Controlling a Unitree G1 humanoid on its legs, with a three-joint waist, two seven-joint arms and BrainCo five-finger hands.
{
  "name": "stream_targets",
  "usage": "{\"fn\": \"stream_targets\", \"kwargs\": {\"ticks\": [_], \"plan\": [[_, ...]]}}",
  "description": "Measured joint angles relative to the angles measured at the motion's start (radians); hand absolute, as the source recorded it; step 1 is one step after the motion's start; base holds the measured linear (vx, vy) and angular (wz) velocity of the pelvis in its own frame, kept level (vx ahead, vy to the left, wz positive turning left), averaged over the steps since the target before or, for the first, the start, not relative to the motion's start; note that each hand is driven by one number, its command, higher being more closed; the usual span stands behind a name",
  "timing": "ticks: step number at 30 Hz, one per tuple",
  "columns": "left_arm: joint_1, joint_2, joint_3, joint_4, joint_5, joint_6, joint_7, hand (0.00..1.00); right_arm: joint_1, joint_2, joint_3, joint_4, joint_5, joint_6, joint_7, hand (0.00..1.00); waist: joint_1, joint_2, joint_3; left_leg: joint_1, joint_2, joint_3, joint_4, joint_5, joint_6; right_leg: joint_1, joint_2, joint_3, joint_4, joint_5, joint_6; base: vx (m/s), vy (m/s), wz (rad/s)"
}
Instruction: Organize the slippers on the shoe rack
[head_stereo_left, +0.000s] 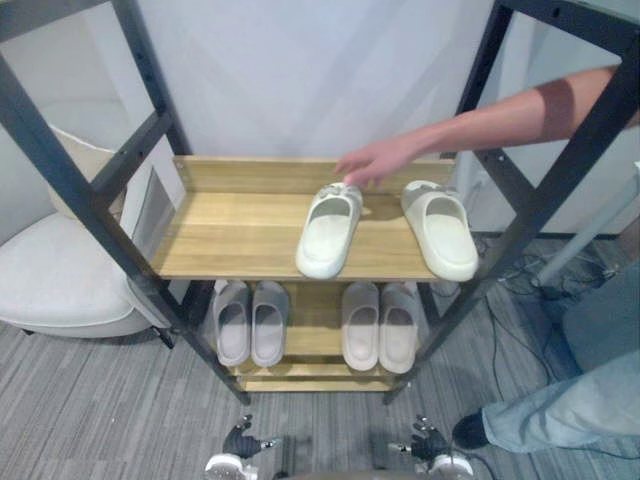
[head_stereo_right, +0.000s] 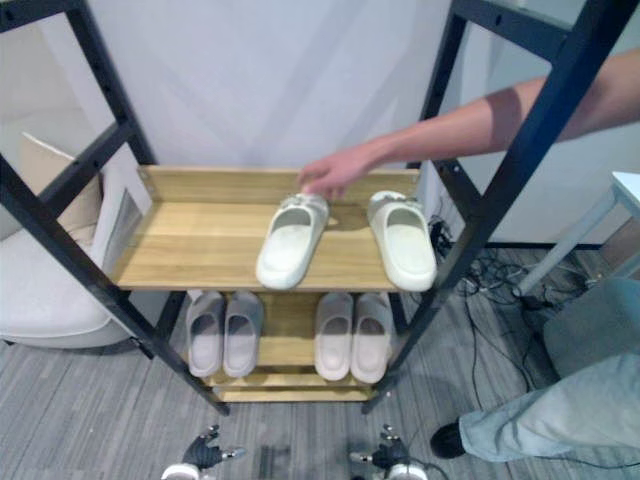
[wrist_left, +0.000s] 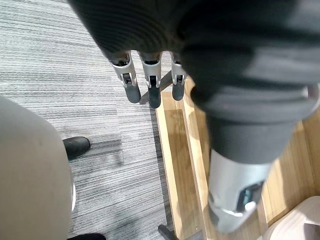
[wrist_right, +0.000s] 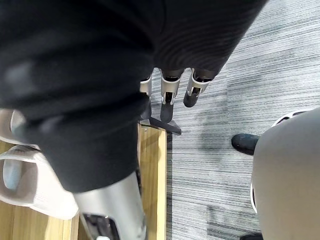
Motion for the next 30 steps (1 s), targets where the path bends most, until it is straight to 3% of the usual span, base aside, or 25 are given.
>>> {"fn": "stream_targets", "kwargs": {"ticks": [10, 18, 26, 30], "plan": [[-0.019, -0.016, -0.161, -0.148, 0.0, -0.005, -0.031, 0.0, -0.002, 0.011, 0.001, -0.001, 0.0, 0.0, 0.0, 0.0, 0.0, 0.006, 0.004, 0.008, 0.014, 0.0, 0.004, -0.008, -0.006, -0.012, 0.008, 0.0, 0.045, -0.035, -0.007, 0.01, 0.0, 0.0], [-0.018, 0.0, -0.47, -0.378, -0.006, -0.006, -0.152, 0.0, -0.003, 0.006, 0.002, -0.001, 0.0, 0.0, 0.001, 0.0, 0.0, 0.013, 0.006, 0.009, 0.02, 0.0, 0.006, -0.008, -0.006, -0.014, 0.011, 0.002, 0.052, -0.04, -0.009, -0.01, -0.007, 0.0], [-0.07, 0.015, -0.568, -0.715, -0.116, -0.015, -0.183, 0.0, -0.003, 0.0, 0.008, -0.001, 0.001, -0.001, 0.001, 0.0, 0.0, 0.018, 0.004, 0.007, 0.022, 0.0, 0.006, -0.009, -0.007, -0.015, 0.012, 0.001, 0.052, -0.04, -0.01, 0.0, 0.0, 0.0], [-0.165, 0.02, -0.567, -0.902, -0.212, -0.047, -0.17, 0.0, -0.002, -0.004, 0.014, -0.001, 0.001, -0.007, 0.001, 0.0, 0.0, 0.023, 0.0, 0.007, 0.018, -0.007, 0.005, -0.009, -0.007, -0.012, 0.01, -0.012, 0.052, -0.04, -0.01, 0.0, 0.002, 0.04]]}}
